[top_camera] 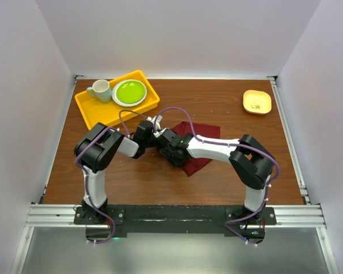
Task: Fold the napkin, place the utensils inside, and roll it up
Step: Roll the napkin with the utensil
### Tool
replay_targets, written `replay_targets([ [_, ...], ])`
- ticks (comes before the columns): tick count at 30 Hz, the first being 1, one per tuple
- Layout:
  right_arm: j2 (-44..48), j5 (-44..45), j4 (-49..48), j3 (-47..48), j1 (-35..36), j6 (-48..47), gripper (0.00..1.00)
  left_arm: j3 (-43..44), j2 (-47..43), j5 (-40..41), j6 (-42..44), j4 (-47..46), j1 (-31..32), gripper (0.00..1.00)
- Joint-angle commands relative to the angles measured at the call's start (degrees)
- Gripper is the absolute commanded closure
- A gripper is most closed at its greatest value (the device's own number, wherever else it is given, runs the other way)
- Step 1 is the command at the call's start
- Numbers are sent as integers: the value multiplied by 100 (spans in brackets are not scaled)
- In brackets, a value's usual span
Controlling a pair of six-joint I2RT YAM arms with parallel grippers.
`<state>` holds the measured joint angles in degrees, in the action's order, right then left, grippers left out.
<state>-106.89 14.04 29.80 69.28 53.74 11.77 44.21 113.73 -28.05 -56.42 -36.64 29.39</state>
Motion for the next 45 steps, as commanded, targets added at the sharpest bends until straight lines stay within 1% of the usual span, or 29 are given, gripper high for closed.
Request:
replay_targets([
  [1,-367,274,-106,-353,-3,351,41,-439,483,529,343,1590,-56,100],
  [4,-464,257,-176,-529,-3,589,41,-430,422,345,307,1573,-126,100],
  [7,-491,29,-404,-810,-3,634,48,-395,317,178,299,1616,-205,100],
  [8,-499,-163,-457,-863,-21,642,51,-395,273,160,307,1599,-223,100],
  [9,-508,-261,-510,-933,-30,625,61,-378,177,90,360,1642,-249,100],
  [10,-517,-357,-571,-942,-47,633,66,-343,123,63,404,1695,-267,100],
  [11,-552,-480,-563,-942,-73,642,70,-273,53,54,456,1756,-275,100],
  [12,-526,-734,-624,-960,-109,651,76,-229,-87,46,579,1914,-302,100],
  [13,-491,-858,-677,-986,-118,634,80,-176,-175,54,658,2020,-319,100],
  [14,-456,-955,-704,-1021,-152,642,82,-88,-263,54,789,2108,-389,98],
  [15,-464,-1295,-765,-1056,-257,642,85,-44,-508,37,852,2265,-442,93],
  [17,-447,-1569,-862,-1100,-346,555,92,131,-790,54,957,2477,-608,84],
  [18,-447,-1954,-923,-1118,-416,528,93,219,-1087,107,1088,2800,-670,75],
  [19,-455,-2167,-958,-1118,-477,476,97,333,-1238,133,1168,2968,-723,71],
  [20,-447,-2378,-1011,-1170,-548,458,99,534,-1535,212,1291,3127,-828,67],
  [21,-412,-2589,-1194,-1214,-670,475,99,641,-1677,273,1335,3433,-873,60],
  [22,-394,-3095,-1300,-1267,-758,493,100,746,-1809,335,1379,3610,-917,57],
  [24,-394,-3433,-1529,-1398,-1004,528,100,1054,-2178,597,1520,4250,-1005,52],
  [25,-437,-3835,-1591,-1443,-1075,537,100,1125,-2302,704,1555,4401,-1014,51],
  [27,-490,-4249,-1792,-1513,-1259,528,100,1231,-2644,906,1591,4778,-1023,50],
  [30,-771,-5348,-2318,-1706,-1601,834,100,1073,-2988,776,1459,4947,-1014,50],
  [32,-1042,-6040,-2636,-1829,-1752,1072,100,652,-3224,383,1275,4729,-1014,52],
  [33,-1157,-6228,-2820,-1839,-1874,1308,100,468,-3287,188,1187,4301,-1014,55],
  [35,-1482,-6553,-2883,-1812,-1980,1477,100,-25,-3366,-242,837,3860,-996,62],
  [36,-1536,-6711,-2953,-1830,-2077,1651,100,-174,-3366,-349,739,3231,-961,68],
  [38,-1685,-6870,-3120,-1847,-2243,1810,100,-465,-3358,-324,581,2639,-821,71],
  [40,-1800,-7003,-2998,-1778,-2367,1925,100,-727,-3262,-411,388,2146,-777,76],
  [41,-1887,-7038,-2780,-1690,-2463,1943,100,-807,-3104,-472,169,1700,-742,78],
  [45,-2063,-7047,-2191,-1435,-2649,1917,100,-1045,-2550,-605,-193,599,-662,83],
])
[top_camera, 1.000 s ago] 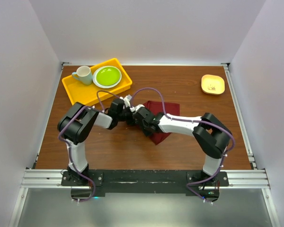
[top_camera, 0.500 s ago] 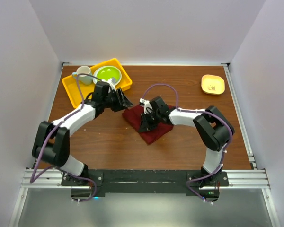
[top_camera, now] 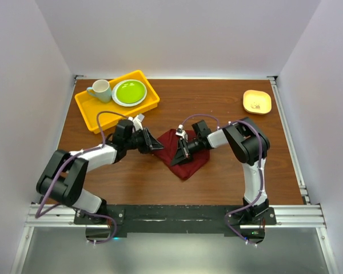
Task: Fold the napkin, place the utensils inside, and roll it up
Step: Roll the napkin with the utensil
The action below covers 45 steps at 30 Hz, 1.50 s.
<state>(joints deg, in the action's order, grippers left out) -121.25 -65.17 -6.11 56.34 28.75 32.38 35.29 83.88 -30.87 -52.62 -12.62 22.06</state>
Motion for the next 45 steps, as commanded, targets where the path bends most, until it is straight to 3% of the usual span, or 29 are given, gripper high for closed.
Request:
replay_targets([
  [1,-645,970,1524,-71,-177,-188,100,-171,567,-332,-609,-2005,96,85],
  [8,-681,1199,1832,114,-221,-293,100,-92,1753,-455,-934,-3306,202,92],
  [15,-532,1672,2192,185,-221,-732,100,-163,2589,-358,-513,-3414,202,100],
  [18,-207,2059,2604,343,-195,-1031,94,-119,2897,-297,-188,-3169,202,100],
  [24,504,2815,3378,782,-72,-1383,70,-119,2977,-95,366,-2482,202,100],
  [32,1314,4640,4292,1642,849,-1726,44,-268,2985,-42,402,-2289,202,100],
  [38,1929,6032,3997,1802,1623,-1613,37,-286,2871,-59,200,-2166,202,100],
  [45,1667,6929,3397,1933,2424,-1463,35,-119,2924,-129,85,-1867,202,100],
])
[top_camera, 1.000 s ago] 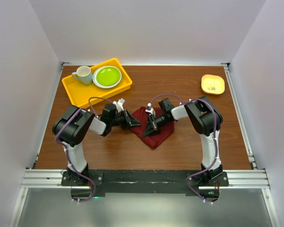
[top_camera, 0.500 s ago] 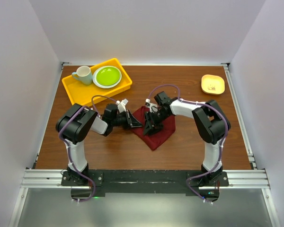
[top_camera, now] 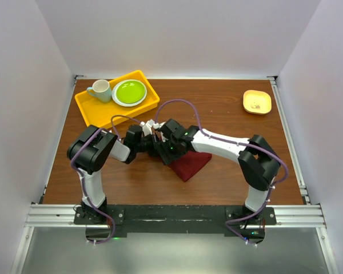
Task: Fold the napkin, place the utensils inside, and roll it up
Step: Roll the napkin with the utensil
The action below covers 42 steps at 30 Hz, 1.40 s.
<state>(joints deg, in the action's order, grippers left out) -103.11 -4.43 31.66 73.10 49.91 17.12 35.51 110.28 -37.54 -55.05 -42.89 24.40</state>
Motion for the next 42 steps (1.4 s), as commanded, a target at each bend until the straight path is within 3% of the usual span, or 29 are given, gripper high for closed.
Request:
replay_targets([
  [1,-244,1125,-354,414,474,80,35,-132,301,520,276,1169,-32,100],
  [7,-771,2207,-239,661,950,19,36,-158,319,484,170,1248,-32,100],
  [14,-869,2946,-265,346,1030,308,39,-281,231,476,179,1310,-32,100],
  [28,-1176,2816,-582,-208,1030,282,44,-343,292,335,3,1152,-41,100],
  [31,-1352,2623,-617,-340,960,423,59,-369,240,265,-67,1108,-41,100],
  [32,-1352,2561,-713,-410,933,536,70,-395,205,247,-76,1090,-41,100],
  [35,-1317,2229,-985,-779,801,695,82,-387,-32,212,-77,1169,-76,100],
  [36,-1256,2114,-1091,-971,749,704,90,-352,-216,229,11,1387,-120,100],
  [39,-1107,1447,-1530,-1332,547,661,99,-115,-698,308,248,1957,-225,94],
  [42,-843,752,-1812,-1544,275,617,100,263,-1235,405,432,2572,-366,82],
])
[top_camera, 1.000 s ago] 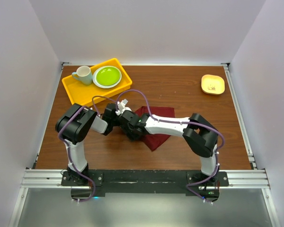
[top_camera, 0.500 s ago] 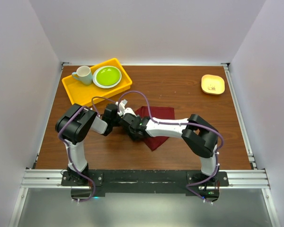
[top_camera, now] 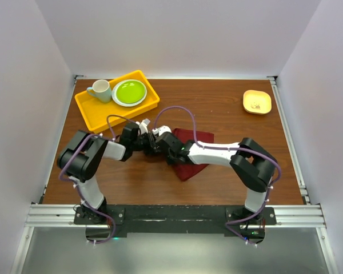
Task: Fold the napkin, place the utensils inside, and roll it up
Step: Roll the napkin with the utensil
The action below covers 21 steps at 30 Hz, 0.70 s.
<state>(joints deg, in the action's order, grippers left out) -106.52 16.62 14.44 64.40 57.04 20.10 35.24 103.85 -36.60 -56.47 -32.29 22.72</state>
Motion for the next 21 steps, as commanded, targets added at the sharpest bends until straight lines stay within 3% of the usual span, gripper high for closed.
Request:
replay_targets([
  [1,-380,-1529,-142,-683,-509,258,100,534,-725,364,645,1698,-241,79],
  [5,-168,-2766,-511,-832,-904,135,100,1203,-1410,767,1040,2604,-513,71],
  [9,-237,-4836,-1275,-1191,-1536,450,100,1538,-1719,1128,1357,3149,-655,70],
  [16,-931,-6818,-3163,-1808,-2284,2084,100,1213,-1684,725,1209,2764,-603,72],
  [21,-1651,-7375,-3290,-1800,-2732,2630,100,1003,-1465,470,928,2246,-357,73],
])
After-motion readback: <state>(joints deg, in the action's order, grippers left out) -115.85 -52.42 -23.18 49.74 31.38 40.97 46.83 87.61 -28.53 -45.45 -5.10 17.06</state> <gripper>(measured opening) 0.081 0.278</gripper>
